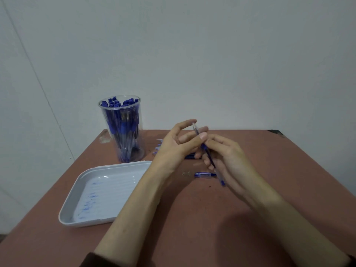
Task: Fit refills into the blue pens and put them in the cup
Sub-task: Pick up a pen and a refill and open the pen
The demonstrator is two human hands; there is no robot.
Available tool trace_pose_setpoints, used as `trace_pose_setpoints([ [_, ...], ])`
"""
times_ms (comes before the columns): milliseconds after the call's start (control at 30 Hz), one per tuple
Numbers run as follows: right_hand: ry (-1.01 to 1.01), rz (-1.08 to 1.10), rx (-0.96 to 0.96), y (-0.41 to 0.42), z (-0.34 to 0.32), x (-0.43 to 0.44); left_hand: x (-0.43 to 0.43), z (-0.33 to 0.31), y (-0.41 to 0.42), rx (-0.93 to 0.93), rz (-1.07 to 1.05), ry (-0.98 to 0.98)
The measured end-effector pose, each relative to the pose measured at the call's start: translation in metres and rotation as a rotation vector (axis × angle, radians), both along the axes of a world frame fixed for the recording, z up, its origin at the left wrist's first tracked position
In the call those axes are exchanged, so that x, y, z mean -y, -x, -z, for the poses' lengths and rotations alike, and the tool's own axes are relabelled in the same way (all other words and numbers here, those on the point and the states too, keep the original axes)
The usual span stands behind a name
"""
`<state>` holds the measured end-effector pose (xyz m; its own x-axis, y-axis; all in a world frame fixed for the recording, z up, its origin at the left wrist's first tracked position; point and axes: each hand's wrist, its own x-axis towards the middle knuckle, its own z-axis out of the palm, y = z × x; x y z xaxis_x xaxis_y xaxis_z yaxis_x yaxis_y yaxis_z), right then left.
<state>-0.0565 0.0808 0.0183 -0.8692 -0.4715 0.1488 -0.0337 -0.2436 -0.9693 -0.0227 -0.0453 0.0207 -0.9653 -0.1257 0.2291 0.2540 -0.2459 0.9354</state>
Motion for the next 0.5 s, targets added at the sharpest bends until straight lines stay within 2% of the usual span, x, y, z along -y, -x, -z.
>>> trace_pose_setpoints([
  [100,0.139,-0.048,0.089,0.001,-0.004,-0.003,-0.004,0.004,0.002,-0.019,0.039,0.103],
  [233,0.195,-0.111,0.201,0.000,-0.007,-0.004,-0.010,0.000,-0.001,-0.025,-0.003,0.068],
  [300,0.153,-0.089,0.159,0.001,-0.007,-0.004,-0.009,-0.001,-0.001,-0.021,-0.055,0.086],
  [400,-0.033,0.120,-0.031,0.006,-0.008,-0.009,-0.004,-0.002,0.001,0.001,-0.073,0.113],
  [500,-0.052,0.246,-0.084,0.013,-0.013,-0.018,-0.005,-0.001,0.001,0.019,-0.018,0.115],
])
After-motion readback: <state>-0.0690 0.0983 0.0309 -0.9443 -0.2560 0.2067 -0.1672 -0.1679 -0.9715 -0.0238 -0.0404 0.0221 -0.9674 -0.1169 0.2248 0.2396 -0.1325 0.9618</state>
